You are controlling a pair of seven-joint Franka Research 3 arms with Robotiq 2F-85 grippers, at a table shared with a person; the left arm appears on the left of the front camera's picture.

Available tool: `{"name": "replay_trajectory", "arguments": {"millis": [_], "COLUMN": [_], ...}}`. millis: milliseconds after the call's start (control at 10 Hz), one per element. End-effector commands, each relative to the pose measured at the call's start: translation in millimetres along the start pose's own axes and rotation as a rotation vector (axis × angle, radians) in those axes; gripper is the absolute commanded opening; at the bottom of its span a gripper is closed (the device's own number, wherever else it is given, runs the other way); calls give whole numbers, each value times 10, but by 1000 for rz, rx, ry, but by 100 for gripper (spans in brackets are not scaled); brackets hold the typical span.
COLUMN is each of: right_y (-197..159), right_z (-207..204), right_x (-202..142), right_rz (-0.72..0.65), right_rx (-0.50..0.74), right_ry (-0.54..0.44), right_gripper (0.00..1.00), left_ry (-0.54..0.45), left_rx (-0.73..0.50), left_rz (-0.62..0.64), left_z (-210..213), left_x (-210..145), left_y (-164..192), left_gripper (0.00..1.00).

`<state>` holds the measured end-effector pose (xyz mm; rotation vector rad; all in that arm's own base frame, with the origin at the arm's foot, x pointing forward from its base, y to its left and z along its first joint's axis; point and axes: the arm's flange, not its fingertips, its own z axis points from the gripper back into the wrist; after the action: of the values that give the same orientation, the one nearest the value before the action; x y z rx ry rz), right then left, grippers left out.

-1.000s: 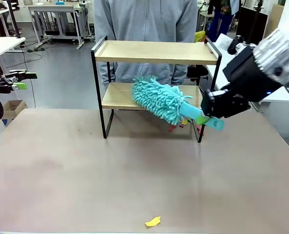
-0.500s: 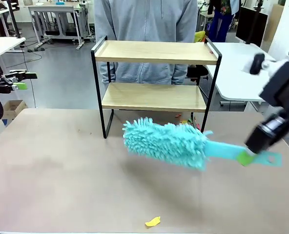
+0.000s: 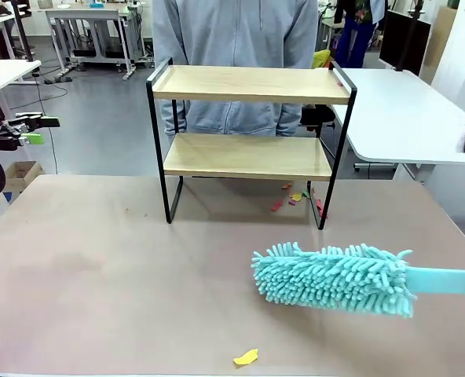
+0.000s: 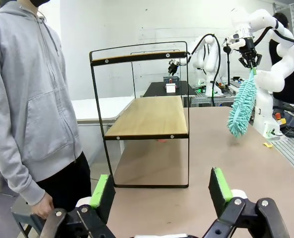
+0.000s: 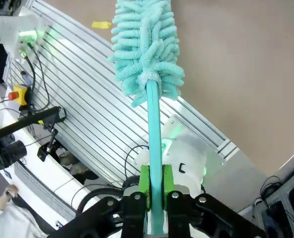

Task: Clean the shelf.
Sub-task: Clean the specific section of the Shelf indicated by the human with the Duster, then hand the Duster back to the human.

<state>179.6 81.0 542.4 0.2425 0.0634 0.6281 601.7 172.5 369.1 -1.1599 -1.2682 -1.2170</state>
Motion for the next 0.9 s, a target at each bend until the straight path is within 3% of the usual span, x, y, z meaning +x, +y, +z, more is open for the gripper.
{"name": "replay_trajectory", "arguments": {"millis": [0,100,800], "right_y": [-278,0,0], "right_z": [-389,0,0], "right_x": [-157,0,0], "right_rz": [19,0,0], "right_rx": [55,0,0], "right_ry": [-53,0,0], "right_gripper": [13,13,13], "left_ry": [6,6,6], "left_rx": [-7,-7,-7], "left_rz": [-11,-11,-11], "left_z": [-6,-6,-6], "left_x": [19,19,19], "left_y": [-5,-5,-5], "left_gripper": [100,100,100]}}
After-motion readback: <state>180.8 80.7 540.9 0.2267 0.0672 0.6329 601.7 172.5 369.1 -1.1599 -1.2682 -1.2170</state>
